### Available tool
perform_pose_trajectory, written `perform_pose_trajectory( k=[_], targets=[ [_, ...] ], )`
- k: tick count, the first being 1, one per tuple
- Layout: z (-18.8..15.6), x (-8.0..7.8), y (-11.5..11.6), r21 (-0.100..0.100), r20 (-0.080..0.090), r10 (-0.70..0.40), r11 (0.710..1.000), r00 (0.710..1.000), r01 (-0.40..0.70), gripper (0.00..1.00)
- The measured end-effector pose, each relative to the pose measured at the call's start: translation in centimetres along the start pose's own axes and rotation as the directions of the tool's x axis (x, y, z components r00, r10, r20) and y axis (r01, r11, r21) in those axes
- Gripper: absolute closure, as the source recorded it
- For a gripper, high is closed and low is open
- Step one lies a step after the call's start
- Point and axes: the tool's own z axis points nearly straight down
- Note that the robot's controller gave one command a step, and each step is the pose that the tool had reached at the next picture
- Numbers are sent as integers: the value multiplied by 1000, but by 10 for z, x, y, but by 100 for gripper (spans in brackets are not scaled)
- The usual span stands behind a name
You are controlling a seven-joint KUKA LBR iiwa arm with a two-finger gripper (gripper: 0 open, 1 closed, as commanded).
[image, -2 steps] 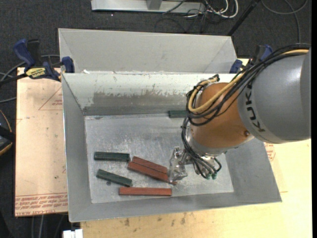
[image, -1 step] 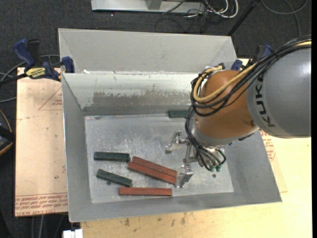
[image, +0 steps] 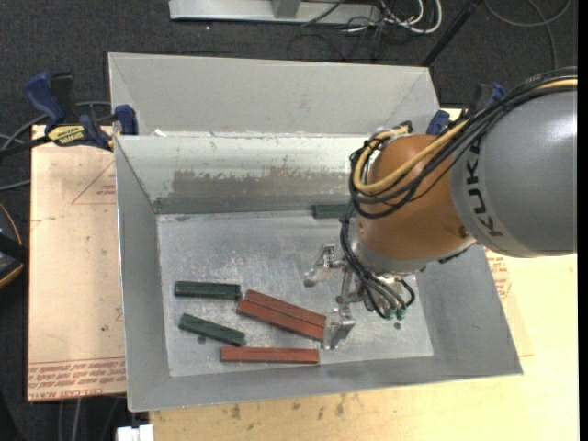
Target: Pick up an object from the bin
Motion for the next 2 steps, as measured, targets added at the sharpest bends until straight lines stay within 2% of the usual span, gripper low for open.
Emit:
perform_pose_trajectory(
  k=[1, 2],
  targets=[
    [85, -8, -31, -3, 7, 19, 1000, 1000, -19, 100],
    [85, -8, -31, -3, 8, 19, 1000, 1000, -19, 100]
  ],
)
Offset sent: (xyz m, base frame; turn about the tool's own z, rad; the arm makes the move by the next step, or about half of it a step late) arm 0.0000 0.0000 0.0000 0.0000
